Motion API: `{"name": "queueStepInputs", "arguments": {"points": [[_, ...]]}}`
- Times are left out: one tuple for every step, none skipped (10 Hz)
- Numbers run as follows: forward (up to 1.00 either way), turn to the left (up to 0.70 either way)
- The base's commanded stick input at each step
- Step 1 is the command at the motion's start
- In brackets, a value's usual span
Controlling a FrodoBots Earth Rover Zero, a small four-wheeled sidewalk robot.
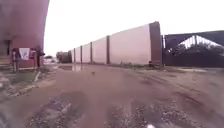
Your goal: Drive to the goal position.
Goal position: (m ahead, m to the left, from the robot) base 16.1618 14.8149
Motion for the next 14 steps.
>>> {"name": "queueStepInputs", "arguments": {"points": [[0.70, 0.27], [0.70, 0.25], [0.70, 0.17], [0.70, 0.03], [0.70, 0.00], [0.70, 0.00], [0.70, 0.00], [0.70, 0.00], [0.70, 0.00], [0.70, 0.00], [0.70, 0.00], [0.70, 0.05], [0.70, 0.21], [0.70, 0.30]]}}
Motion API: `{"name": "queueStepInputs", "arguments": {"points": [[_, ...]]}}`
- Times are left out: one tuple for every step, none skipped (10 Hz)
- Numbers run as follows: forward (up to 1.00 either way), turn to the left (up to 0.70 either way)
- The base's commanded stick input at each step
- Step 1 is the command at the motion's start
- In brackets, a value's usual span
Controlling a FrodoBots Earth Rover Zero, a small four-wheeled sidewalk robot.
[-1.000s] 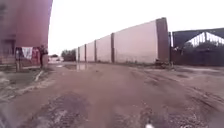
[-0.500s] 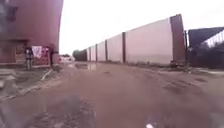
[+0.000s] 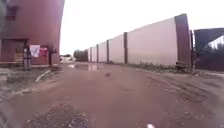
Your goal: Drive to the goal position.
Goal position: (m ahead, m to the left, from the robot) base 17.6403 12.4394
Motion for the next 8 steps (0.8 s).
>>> {"name": "queueStepInputs", "arguments": {"points": [[0.70, 0.34], [0.70, 0.35], [0.70, 0.33], [0.70, 0.12], [0.70, 0.00], [0.70, 0.00], [0.70, 0.00], [0.70, 0.00]]}}
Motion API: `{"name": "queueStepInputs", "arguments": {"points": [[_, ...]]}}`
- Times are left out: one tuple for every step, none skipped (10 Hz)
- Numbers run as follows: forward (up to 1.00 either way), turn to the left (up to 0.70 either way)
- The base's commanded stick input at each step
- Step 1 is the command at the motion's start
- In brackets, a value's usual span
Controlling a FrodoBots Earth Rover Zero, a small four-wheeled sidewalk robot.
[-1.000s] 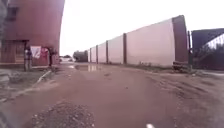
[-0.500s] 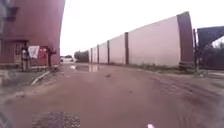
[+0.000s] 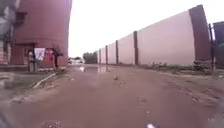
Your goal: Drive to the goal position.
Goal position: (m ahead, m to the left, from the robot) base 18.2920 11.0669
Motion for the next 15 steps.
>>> {"name": "queueStepInputs", "arguments": {"points": [[0.70, 0.00], [0.70, 0.00], [0.70, 0.00], [0.70, 0.00], [0.70, 0.00], [0.70, 0.00], [0.70, 0.00], [0.70, 0.00], [0.70, 0.00], [0.70, 0.00], [0.70, 0.00], [0.70, 0.00], [0.70, 0.00], [0.70, 0.00], [0.70, 0.00]]}}
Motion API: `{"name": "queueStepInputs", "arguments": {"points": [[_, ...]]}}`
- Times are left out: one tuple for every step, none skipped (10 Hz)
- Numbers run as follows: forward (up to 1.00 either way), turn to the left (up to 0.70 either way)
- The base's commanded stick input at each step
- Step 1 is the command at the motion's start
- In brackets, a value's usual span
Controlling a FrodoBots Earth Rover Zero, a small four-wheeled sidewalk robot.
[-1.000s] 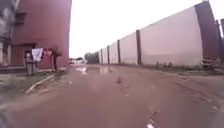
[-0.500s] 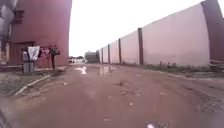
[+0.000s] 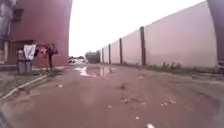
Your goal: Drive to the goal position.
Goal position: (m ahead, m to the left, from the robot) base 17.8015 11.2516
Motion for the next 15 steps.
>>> {"name": "queueStepInputs", "arguments": {"points": [[0.70, 0.00], [0.70, 0.00], [0.70, 0.00], [0.70, 0.00], [0.70, 0.00], [0.70, 0.00], [0.70, 0.00], [0.70, 0.00], [0.70, 0.00], [0.70, 0.00], [0.70, 0.00], [0.70, 0.00], [0.70, 0.00], [0.70, 0.00], [0.70, 0.00]]}}
